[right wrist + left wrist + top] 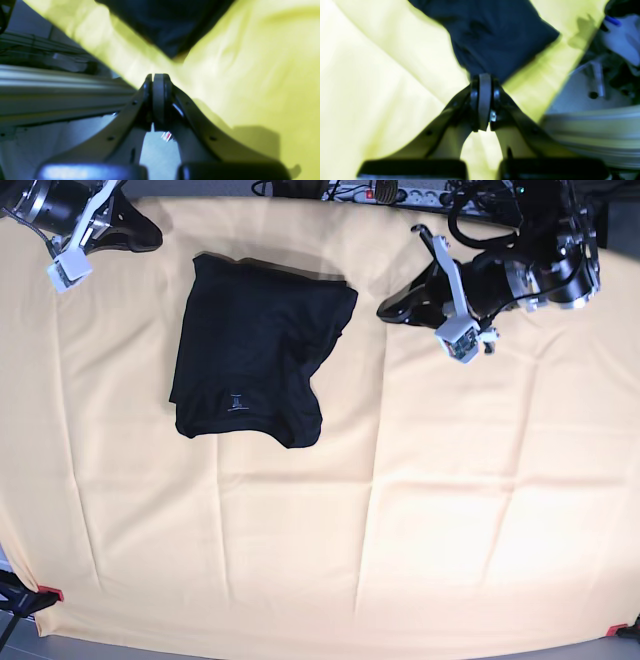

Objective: Fold the T-shirt properly

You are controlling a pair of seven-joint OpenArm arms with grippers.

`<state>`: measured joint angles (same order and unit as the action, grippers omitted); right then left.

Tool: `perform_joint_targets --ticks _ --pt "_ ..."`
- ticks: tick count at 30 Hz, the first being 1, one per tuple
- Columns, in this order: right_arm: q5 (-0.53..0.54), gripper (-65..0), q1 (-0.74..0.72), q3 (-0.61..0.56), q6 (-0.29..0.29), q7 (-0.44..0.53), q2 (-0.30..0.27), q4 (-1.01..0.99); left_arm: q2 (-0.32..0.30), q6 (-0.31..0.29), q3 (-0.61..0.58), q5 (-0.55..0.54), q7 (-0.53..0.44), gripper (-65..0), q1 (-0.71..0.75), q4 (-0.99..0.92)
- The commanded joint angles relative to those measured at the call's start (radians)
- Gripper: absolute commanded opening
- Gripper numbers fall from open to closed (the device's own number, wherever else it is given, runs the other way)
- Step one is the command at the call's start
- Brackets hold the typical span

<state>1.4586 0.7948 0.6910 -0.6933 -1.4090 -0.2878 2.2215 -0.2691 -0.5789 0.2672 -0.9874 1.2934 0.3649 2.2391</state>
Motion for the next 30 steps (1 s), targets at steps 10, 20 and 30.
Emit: perform_joint_targets --ticks 10,20,30 --pt "0.025 -65.0 0.241 0.018 -0.005 0.013 -0.011 0.016 -0.055 0.016 0.099 -0.019 -0.004 -65.0 0.398 0.117" --pt "0.025 -65.0 0.426 0.018 -0.005 0.013 -0.011 0.016 -0.055 0.006 0.15 -0.016 -0.006 -65.0 0.735 0.117" --pt "-0.262 -65.0 0.509 0.016 -0.005 0.14 -0.012 -0.002 -0.055 0.002 0.15 0.056 -0.044 -65.0 0.887 0.117"
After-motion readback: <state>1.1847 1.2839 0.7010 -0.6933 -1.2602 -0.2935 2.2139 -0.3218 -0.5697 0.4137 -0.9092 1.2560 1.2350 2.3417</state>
